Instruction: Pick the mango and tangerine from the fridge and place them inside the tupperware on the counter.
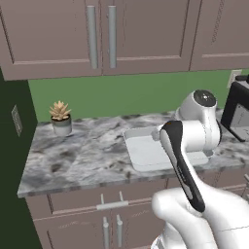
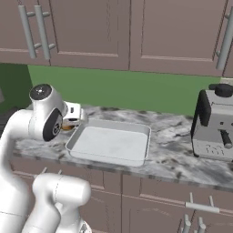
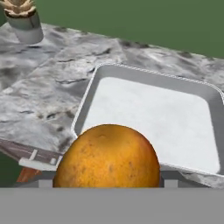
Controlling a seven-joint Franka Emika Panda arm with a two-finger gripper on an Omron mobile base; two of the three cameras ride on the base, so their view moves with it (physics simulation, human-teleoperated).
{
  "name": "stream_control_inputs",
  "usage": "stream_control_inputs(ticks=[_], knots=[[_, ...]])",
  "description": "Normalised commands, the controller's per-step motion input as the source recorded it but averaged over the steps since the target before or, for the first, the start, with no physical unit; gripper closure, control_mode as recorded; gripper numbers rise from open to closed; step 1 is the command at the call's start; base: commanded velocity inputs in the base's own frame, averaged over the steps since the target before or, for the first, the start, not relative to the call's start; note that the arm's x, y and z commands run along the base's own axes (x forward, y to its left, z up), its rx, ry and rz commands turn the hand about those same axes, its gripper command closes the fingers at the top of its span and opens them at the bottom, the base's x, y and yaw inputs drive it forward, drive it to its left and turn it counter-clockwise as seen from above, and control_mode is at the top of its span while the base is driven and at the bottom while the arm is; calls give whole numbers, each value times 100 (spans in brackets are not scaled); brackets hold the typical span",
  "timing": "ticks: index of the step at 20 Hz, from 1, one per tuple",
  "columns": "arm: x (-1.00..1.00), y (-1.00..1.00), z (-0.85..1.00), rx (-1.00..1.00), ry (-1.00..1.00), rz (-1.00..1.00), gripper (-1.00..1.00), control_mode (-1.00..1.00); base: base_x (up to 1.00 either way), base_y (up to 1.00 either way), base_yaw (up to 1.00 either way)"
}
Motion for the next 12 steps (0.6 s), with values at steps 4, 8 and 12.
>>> stream_control_inputs(ticks=[4,8,12], knots=[[4,-32,-48,-8,30,-8,100,-100,0,0,0],[17,-24,-46,-6,17,-5,100,-100,0,0,0],[34,-6,-44,-4,3,-1,100,-100,0,0,0]])
